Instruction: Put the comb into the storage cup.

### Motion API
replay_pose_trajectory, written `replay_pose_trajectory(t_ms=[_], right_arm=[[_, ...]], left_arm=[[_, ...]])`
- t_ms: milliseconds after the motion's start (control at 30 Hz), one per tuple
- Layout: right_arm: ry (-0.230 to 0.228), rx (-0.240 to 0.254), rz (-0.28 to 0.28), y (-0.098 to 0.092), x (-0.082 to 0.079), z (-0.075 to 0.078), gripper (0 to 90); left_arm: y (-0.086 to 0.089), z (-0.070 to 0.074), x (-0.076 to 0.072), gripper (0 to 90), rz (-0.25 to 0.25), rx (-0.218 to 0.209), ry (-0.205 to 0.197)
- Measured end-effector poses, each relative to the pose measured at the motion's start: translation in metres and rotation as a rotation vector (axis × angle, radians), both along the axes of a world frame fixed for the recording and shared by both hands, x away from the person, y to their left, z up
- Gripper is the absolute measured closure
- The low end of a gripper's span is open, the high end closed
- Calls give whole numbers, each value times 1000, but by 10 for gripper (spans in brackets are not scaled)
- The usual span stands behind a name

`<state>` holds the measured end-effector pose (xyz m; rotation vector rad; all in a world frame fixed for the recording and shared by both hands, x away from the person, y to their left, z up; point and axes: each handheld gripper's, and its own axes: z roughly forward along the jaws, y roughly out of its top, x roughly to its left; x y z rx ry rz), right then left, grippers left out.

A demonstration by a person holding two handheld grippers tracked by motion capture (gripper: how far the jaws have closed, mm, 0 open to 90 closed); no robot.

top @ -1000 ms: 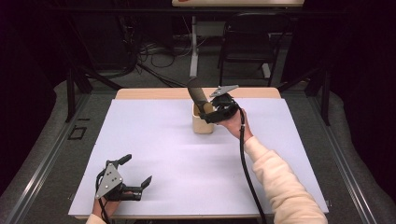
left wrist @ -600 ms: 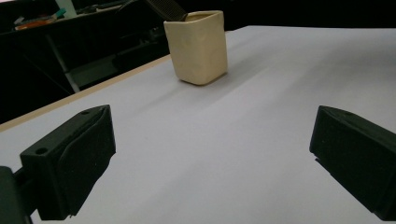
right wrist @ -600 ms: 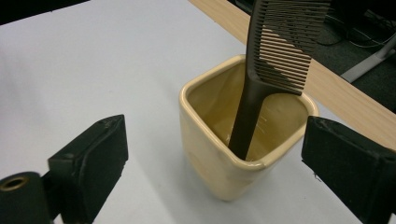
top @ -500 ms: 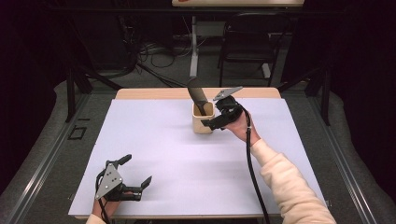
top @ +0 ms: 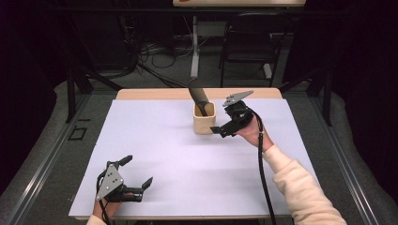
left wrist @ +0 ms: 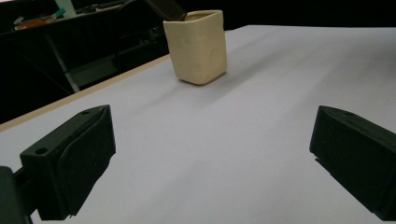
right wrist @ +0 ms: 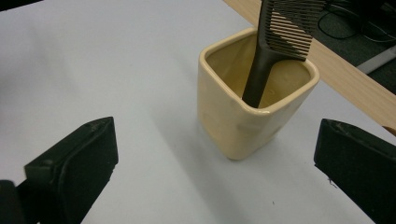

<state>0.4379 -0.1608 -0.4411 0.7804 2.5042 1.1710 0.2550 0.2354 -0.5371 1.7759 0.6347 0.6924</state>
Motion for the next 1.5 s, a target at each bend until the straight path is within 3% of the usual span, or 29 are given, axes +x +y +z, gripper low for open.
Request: replay_pose_trajectory(t_ms=[500, 1500], right_arm=[[-34, 23, 4, -24, -28, 8, 0], [-44, 9, -24, -61, -83, -19, 0]], left_arm=[[0, 0, 0, 3, 0, -2, 0], [0, 0, 0, 3, 3, 0, 0]])
